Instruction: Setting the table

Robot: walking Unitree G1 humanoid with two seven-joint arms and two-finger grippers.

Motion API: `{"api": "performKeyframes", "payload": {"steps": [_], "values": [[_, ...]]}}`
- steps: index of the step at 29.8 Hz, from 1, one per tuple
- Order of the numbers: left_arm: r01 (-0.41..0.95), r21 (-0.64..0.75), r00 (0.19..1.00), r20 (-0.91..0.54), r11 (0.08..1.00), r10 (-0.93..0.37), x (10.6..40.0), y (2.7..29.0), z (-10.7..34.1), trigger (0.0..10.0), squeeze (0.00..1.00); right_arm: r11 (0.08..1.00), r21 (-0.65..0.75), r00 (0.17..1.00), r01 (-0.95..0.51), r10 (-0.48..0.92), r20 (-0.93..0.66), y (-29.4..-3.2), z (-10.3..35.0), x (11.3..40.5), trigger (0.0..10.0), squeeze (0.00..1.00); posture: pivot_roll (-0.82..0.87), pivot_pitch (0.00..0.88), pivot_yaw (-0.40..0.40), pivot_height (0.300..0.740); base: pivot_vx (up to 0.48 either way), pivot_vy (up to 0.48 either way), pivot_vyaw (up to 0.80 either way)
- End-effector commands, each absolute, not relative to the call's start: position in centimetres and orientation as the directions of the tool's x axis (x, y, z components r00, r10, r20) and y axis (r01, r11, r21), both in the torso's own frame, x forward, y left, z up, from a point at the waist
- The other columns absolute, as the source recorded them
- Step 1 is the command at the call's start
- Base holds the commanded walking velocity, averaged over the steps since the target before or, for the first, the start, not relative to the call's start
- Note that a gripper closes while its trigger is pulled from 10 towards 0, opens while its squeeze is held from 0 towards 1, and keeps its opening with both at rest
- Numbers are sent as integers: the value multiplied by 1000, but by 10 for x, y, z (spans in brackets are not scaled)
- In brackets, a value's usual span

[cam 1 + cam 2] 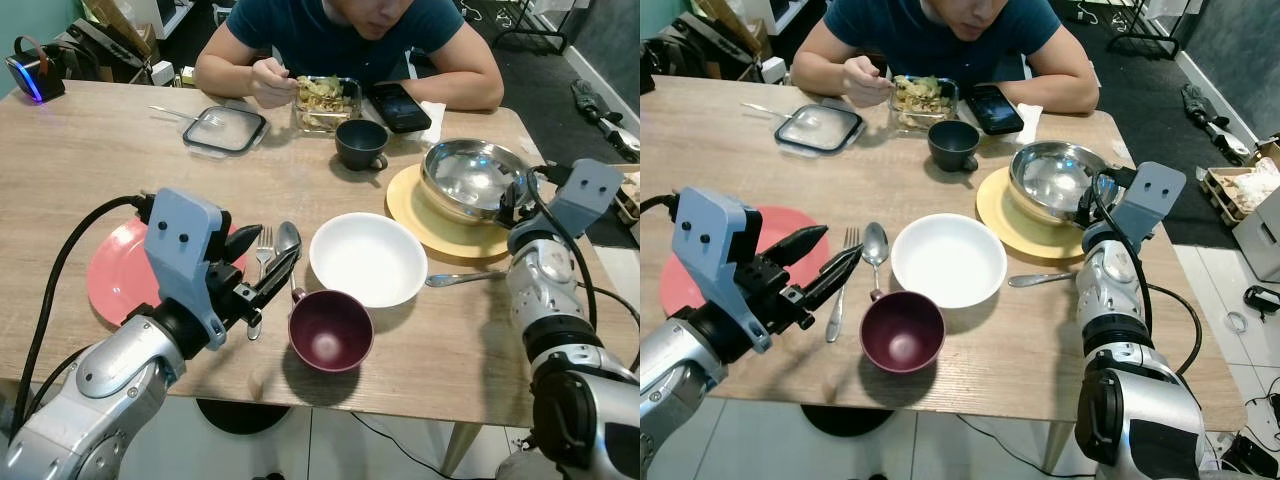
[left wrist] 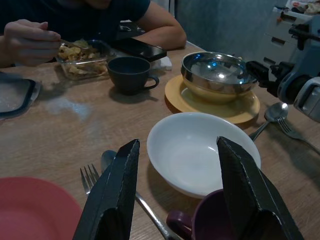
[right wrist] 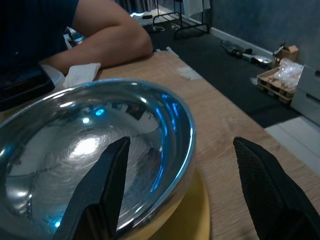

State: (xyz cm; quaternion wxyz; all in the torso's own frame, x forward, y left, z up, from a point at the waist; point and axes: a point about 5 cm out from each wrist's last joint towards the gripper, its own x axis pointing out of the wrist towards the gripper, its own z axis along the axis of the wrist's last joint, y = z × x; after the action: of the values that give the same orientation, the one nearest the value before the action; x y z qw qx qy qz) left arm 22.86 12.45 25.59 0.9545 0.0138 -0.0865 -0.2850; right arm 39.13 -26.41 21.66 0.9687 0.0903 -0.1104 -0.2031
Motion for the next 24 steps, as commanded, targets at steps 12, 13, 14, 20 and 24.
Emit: {"api": "performKeyframes", "payload": {"steps": [12, 13, 14, 20, 24], "values": [[551, 84, 818, 139, 830, -557, 239, 120, 249, 10000, 0, 910, 241, 842, 337, -406, 356, -276, 244, 381, 10000, 0, 94, 73, 76, 740, 0, 0, 0], [552, 85, 819, 136, 830, -558, 241, 120, 248, 10000, 0, 914, 234, 838, 331, -399, 373, -275, 245, 379, 10000, 0, 83, 65, 81, 740, 0, 0, 0], [551, 89, 819, 131, 830, -558, 243, 120, 246, 10000, 0, 921, 228, 834, 317, -385, 394, -275, 245, 375, 10000, 0, 68, 55, 85, 740, 0, 0, 0], [547, 124, 820, 120, 828, -560, 258, 118, 238, 10000, 0, 971, 127, 866, 203, -239, 439, -266, 229, 336, 10000, 0, -5, 9, 105, 740, 0, 0, 0], [549, 145, 813, 136, 823, -566, 266, 115, 238, 10000, 0, 986, 90, 891, 138, -164, 422, -260, 217, 311, 10000, 0, -45, 0, 115, 740, 0, 0, 0]]}}
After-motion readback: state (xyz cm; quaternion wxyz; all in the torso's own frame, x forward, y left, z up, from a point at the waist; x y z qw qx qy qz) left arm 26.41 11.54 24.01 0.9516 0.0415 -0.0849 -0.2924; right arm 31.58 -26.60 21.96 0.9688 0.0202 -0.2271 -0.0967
